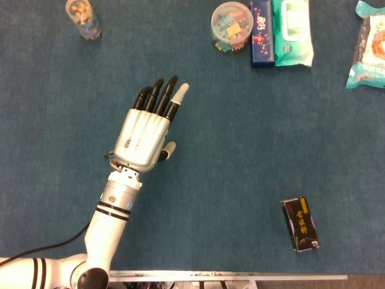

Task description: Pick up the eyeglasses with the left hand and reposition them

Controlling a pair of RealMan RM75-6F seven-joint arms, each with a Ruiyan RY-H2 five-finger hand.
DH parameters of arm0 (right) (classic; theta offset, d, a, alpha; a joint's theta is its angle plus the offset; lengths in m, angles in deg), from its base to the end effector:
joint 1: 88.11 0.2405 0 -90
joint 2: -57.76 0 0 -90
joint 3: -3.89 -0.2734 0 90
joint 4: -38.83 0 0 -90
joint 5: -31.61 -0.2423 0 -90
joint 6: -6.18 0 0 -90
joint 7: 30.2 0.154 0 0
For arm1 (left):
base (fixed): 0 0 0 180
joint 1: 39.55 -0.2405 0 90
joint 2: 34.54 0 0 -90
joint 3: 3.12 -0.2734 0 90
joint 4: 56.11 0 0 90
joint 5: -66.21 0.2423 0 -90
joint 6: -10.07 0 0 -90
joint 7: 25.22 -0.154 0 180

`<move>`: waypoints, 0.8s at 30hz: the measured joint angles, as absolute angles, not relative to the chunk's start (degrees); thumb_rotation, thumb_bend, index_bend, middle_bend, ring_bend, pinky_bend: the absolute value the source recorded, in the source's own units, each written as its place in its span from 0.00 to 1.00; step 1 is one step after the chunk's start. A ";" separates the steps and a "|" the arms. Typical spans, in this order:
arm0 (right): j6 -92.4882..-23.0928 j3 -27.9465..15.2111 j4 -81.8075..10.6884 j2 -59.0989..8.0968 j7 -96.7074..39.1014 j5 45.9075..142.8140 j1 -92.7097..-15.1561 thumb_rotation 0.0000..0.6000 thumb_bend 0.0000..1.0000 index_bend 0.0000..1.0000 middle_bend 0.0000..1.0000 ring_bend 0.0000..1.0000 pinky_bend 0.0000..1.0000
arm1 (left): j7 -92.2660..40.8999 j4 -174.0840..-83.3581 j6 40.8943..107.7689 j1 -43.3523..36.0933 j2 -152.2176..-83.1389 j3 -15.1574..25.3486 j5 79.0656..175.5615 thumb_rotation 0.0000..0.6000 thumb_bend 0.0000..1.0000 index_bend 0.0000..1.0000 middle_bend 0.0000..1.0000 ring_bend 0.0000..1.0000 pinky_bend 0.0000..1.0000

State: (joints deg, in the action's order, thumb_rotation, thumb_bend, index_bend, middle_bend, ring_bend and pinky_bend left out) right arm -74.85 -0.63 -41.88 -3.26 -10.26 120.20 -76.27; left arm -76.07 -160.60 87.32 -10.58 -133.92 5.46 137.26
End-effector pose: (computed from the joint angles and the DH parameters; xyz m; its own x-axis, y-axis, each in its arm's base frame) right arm -0.3570 -0.2508 0.1774 0.3144 0.0035 0.9493 -0.9406 -0.1340 0.3120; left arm -0.0924 0.2594 -0.0525 0.4539 0.0513 0.8896 0.8499 -0.3247 -0.4149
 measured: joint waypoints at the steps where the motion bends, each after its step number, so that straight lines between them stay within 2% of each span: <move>1: -74.81 -0.63 -41.89 -3.26 -10.27 120.18 -76.26 1.00 0.00 0.44 0.32 0.20 0.33 | -75.98 -160.48 87.36 -10.60 -133.93 5.41 137.15 1.00 0.18 0.00 0.00 0.00 0.14; 24: -74.76 -0.36 -41.93 -3.19 -10.25 120.04 -76.53 1.00 0.00 0.44 0.32 0.20 0.33 | -72.27 -157.23 89.38 -12.65 -134.14 4.66 133.57 1.00 0.17 0.00 0.00 0.00 0.14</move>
State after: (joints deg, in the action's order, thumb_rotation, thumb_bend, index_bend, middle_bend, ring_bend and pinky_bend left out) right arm -74.76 -0.36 -41.93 -3.19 -10.25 120.04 -76.53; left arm -72.27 -157.23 89.38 -12.65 -134.14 4.66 133.57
